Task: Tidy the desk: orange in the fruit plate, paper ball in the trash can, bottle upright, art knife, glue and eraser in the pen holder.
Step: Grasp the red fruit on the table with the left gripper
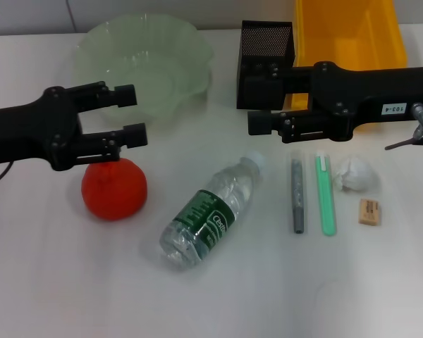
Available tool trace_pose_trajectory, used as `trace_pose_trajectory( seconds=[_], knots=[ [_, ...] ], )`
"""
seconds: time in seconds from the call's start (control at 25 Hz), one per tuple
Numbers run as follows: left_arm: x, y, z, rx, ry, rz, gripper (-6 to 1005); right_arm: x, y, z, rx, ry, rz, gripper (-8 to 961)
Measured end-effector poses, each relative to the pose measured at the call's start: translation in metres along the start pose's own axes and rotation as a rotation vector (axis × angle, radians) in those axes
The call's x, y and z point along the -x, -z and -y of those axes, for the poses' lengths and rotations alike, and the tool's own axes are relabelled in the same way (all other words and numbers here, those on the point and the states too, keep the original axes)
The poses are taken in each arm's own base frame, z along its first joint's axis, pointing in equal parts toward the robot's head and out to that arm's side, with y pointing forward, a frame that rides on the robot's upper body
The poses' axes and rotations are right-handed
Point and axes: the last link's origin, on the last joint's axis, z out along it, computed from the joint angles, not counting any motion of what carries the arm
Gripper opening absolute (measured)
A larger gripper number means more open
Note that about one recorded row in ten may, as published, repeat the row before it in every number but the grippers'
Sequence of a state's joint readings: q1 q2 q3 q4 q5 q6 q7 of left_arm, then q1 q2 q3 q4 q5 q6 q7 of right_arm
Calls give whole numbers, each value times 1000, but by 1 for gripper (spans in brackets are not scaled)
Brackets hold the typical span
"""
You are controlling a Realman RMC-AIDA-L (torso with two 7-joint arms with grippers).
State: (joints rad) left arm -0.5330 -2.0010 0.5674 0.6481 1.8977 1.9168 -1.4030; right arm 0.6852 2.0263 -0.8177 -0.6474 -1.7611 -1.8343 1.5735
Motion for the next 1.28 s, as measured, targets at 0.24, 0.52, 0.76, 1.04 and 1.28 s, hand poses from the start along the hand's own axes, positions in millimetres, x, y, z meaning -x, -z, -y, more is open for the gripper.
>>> trace_pose_trajectory(
  seconds=[0.24,0.52,0.76,1.04,1.28],
  knots=[
    [0,-5,3,-6,-4,13,771,-1,1,0,-4,-3,3,730],
    [-1,-5,4,-9,-6,15,770,-3,3,-1,-11,-13,5,730],
    [-4,-6,7,-14,7,21,769,-7,9,-2,-25,-17,29,730],
    [-1,-2,25,-121,63,154,769,-15,26,-6,-86,-11,110,729],
    [15,10,41,-258,103,276,768,-32,57,-13,-197,-40,214,729]
  ],
)
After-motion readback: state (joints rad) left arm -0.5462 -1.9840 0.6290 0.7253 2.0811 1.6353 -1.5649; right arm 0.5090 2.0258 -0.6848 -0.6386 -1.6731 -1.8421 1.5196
